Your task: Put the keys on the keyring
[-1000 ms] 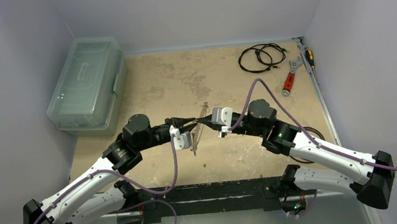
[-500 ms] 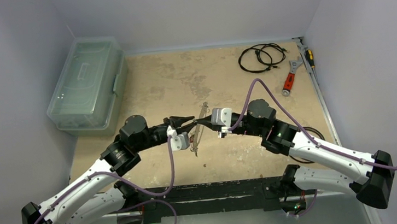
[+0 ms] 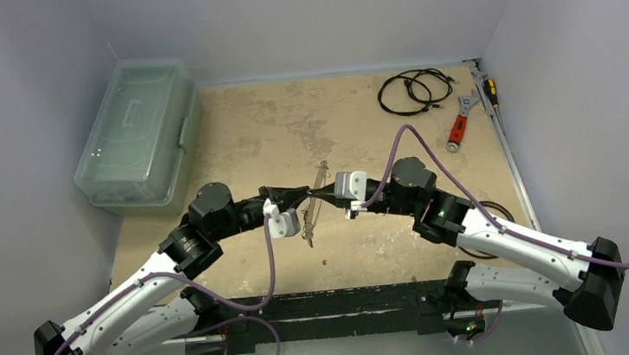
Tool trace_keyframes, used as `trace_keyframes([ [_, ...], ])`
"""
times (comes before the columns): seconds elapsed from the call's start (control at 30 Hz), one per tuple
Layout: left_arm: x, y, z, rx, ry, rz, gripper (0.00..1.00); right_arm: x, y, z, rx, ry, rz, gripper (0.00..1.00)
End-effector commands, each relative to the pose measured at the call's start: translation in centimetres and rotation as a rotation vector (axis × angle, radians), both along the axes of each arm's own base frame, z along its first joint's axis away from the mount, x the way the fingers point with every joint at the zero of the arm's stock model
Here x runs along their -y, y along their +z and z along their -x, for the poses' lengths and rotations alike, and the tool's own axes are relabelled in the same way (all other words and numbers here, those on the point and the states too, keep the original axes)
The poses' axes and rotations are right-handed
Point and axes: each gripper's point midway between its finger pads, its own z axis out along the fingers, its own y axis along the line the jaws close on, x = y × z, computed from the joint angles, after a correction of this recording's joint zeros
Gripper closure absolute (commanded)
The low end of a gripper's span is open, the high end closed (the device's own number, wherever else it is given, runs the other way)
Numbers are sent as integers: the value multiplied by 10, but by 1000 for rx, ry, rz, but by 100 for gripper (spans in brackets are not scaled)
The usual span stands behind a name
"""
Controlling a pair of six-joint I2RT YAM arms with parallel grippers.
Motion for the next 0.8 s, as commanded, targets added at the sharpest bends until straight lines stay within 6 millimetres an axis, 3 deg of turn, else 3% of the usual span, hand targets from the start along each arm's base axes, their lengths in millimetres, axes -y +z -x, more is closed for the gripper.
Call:
trace_keyframes([
  [0.0, 2, 8, -5, 8, 19, 34, 100, -4, 20, 3, 38, 21, -66, 100],
  [0.1, -1, 7, -11, 5, 56, 25, 100, 0, 19, -4, 28, -24, -61, 97],
  [0.23, -5, 4, -20, 4, 108, 8, 100, 9, 15, -13, 22, -91, -12, 75],
  [0.33, -7, 2, -25, -2, 136, -4, 100, 13, 11, -18, 19, -126, 35, 64],
  [0.77, -8, -9, -34, -34, 176, -45, 100, -3, -2, -36, 14, -139, 130, 60],
])
